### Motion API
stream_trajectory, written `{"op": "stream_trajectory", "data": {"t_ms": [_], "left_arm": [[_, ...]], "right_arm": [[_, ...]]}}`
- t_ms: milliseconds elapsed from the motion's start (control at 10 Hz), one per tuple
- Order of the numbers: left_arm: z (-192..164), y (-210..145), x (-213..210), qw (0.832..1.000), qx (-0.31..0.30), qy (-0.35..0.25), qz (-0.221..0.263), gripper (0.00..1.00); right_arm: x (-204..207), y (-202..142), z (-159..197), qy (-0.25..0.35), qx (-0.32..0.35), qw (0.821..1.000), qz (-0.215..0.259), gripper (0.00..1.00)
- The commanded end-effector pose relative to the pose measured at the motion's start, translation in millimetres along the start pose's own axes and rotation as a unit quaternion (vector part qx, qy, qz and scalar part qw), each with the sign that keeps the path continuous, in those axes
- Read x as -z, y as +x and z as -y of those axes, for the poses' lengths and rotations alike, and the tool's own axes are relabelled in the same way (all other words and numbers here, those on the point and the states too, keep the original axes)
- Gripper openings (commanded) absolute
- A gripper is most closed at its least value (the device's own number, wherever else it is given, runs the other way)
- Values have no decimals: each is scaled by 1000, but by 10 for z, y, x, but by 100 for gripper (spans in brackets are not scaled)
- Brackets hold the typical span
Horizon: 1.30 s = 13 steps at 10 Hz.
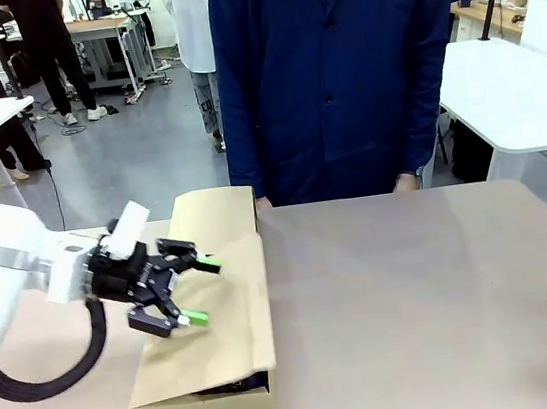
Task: Place items inside the box.
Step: Close the lid of the Mailer Box closest to the robot.
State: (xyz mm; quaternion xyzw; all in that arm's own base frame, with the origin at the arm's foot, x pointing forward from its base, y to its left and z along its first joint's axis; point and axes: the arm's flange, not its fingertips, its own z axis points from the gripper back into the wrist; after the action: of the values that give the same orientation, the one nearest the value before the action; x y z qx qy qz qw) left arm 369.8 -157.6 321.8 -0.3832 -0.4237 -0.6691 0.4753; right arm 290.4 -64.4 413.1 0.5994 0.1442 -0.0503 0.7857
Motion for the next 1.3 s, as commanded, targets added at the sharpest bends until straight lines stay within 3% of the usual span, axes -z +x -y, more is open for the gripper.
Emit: {"op": "stream_trajectory", "data": {"t_ms": [0, 400, 600, 900, 1000, 1100, 1200], "left_arm": [[947, 30, 133, 1000, 21, 11, -19, 100], [929, -34, 113, 999, 12, 8, -32, 100], [877, 57, -14, 999, -12, 34, -36, 100], [984, 631, -924, 994, -54, 81, 46, 100], [1087, 740, -1199, 987, -98, 100, 75, 100], [1166, 804, -1422, 968, -172, 155, 95, 100], [1272, 813, -1704, 941, -278, 150, 124, 100]], "right_arm": [[-25, 3, -56, 4, 5, 1000, 4, 100], [-25, 3, -56, 4, 5, 1000, 4, 100], [-25, 3, -56, 4, 5, 1000, 4, 100], [-25, 3, -56, 4, 5, 1000, 4, 100], [-25, 3, -56, 4, 5, 1000, 4, 100], [-25, 3, -56, 4, 5, 1000, 4, 100], [-25, 3, -56, 4, 5, 1000, 4, 100]]}}
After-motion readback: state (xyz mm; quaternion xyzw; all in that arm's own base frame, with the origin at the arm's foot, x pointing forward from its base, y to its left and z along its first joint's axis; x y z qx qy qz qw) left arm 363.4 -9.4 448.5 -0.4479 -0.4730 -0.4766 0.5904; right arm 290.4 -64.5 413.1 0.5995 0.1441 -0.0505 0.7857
